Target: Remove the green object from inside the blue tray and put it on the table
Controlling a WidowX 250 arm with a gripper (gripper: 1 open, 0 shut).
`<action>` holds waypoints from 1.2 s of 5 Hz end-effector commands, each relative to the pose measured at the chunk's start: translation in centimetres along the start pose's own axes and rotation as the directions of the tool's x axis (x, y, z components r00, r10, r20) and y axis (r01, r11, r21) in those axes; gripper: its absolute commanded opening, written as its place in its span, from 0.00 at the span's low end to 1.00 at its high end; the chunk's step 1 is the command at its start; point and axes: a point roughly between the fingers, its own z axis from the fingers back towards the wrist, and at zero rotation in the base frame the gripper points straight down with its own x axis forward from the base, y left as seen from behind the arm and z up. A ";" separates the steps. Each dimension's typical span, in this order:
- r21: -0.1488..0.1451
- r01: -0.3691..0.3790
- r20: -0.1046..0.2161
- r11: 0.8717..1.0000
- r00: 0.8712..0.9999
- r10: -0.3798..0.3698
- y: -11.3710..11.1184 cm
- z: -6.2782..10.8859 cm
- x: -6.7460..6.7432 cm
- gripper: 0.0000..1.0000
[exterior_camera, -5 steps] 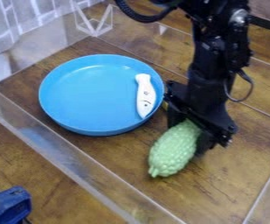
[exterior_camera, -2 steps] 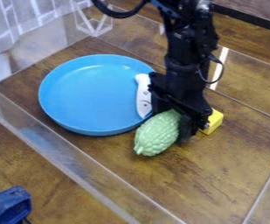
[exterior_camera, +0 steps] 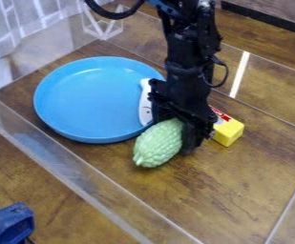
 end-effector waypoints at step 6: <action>-0.043 -0.001 -0.026 0.999 1.000 0.000 1.0 3.0 -0.5 0.00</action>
